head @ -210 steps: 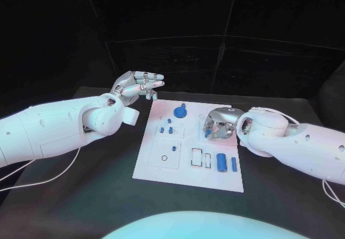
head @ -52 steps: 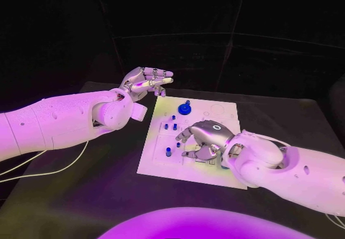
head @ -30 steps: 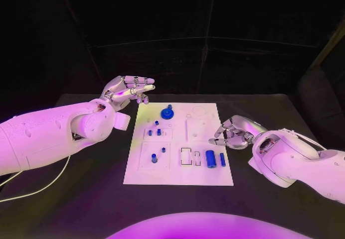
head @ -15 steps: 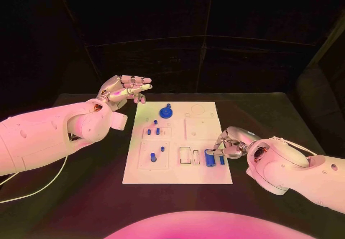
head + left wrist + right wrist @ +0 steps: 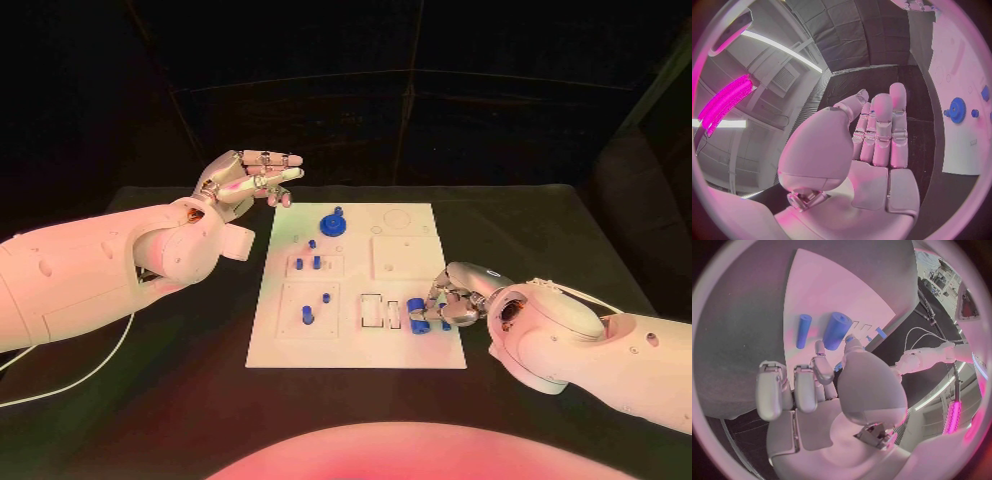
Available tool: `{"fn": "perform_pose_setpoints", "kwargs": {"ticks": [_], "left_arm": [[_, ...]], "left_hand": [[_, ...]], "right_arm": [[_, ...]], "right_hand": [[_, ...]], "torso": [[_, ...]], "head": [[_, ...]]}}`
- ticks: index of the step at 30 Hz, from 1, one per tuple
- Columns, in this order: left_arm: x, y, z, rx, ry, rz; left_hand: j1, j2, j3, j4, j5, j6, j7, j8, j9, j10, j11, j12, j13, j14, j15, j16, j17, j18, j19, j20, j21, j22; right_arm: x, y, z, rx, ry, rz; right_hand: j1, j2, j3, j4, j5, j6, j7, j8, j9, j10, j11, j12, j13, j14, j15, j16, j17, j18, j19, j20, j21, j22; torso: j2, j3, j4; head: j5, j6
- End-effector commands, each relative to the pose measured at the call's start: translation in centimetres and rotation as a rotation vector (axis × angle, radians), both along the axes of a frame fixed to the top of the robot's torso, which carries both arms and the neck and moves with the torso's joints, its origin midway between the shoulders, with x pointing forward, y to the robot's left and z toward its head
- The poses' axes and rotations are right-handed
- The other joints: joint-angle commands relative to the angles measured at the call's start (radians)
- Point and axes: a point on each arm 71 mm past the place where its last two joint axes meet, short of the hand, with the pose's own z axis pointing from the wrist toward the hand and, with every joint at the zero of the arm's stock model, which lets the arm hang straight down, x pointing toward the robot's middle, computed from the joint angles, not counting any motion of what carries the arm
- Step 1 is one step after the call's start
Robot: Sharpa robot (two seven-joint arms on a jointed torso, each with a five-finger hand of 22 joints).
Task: Assemble the parts on the task board
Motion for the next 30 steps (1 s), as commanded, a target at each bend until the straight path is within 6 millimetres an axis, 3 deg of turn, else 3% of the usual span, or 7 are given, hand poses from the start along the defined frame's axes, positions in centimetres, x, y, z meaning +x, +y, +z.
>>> {"fn": "perform_pose_setpoints", "kwargs": {"ticks": [1, 16, 23, 30], "left_arm": [[0.0, 0.0, 0.1, -0.01, -0.004, -0.01], [-0.1, 0.0, 0.1, -0.01, 0.0, -0.013], [-0.1, 0.1, 0.1, -0.01, 0.001, -0.012], [-0.1, 0.1, 0.1, -0.009, 0.001, -0.011]], "left_hand": [[-0.006, 0.007, -0.005, 0.0, 0.0, 0.003, -0.001, 0.006, -0.001, -0.007, 0.004, 0.007, 0.001, -0.007, 0.002, -0.005, -0.001, 0.006, -0.005, 0.0, -0.005, -0.001], [-0.007, 0.009, -0.005, 0.001, 0.0, 0.003, -0.001, 0.007, -0.001, -0.007, 0.003, 0.008, 0.001, -0.008, 0.002, -0.006, -0.003, 0.006, -0.005, 0.0, -0.006, -0.001], [-0.007, 0.009, -0.005, 0.001, 0.0, 0.003, -0.001, 0.007, -0.001, -0.007, 0.003, 0.008, 0.001, -0.008, 0.002, -0.006, -0.003, 0.006, -0.005, 0.0, -0.006, -0.001], [-0.007, 0.009, -0.005, 0.001, 0.0, 0.003, -0.001, 0.007, -0.001, -0.007, 0.003, 0.008, 0.001, -0.008, 0.002, -0.006, -0.003, 0.006, -0.005, 0.0, -0.006, -0.001]], "right_arm": [[-0.1, 0.1, -0.3, -0.045, 0.018, 0.023], [0.2, 1.2, -1.3, -0.071, 0.013, 0.043], [0.2, 1.2, -1.2, -0.025, -0.015, 0.015], [-0.5, 0.7, -0.3, 0.094, -0.035, -0.043]], "right_hand": [[-0.01, 0.003, -0.006, -0.002, -0.003, 0.001, -0.004, 0.004, 0.001, 0.007, 0.0, 0.004, 0.002, 0.052, 0.002, 0.006, 0.002, -0.014, 0.021, 0.002, 0.005, 0.162], [0.023, 0.024, -0.007, -0.007, 0.003, 0.0, -0.007, 0.025, 0.003, 0.007, -0.002, 0.007, 0.014, 0.053, 0.0, 0.009, 0.011, -0.015, 0.024, 0.0, 0.009, 0.168], [0.083, 0.066, 0.0, -0.013, 0.071, 0.013, -0.014, 0.057, 0.008, 0.026, -0.009, 0.028, 0.05, 0.055, -0.005, 0.015, 0.024, -0.019, 0.033, -0.004, 0.019, 0.18], [0.11, 0.092, -0.001, -0.013, 0.138, 0.036, -0.028, 0.081, 0.016, 0.054, -0.022, 0.057, 0.091, 0.059, -0.016, 0.025, 0.047, -0.023, 0.044, -0.012, 0.03, 0.192]], "torso": [[0.0, 0.0, -0.0012], [0.001, -0.0001, 0.0003], [0.0, -0.0001, 0.0], [-0.001, -0.0004, -0.0013]], "head": [[0.003, -0.001], [0.003, -0.003], [0.004, -0.003], [0.002, -0.002]]}}
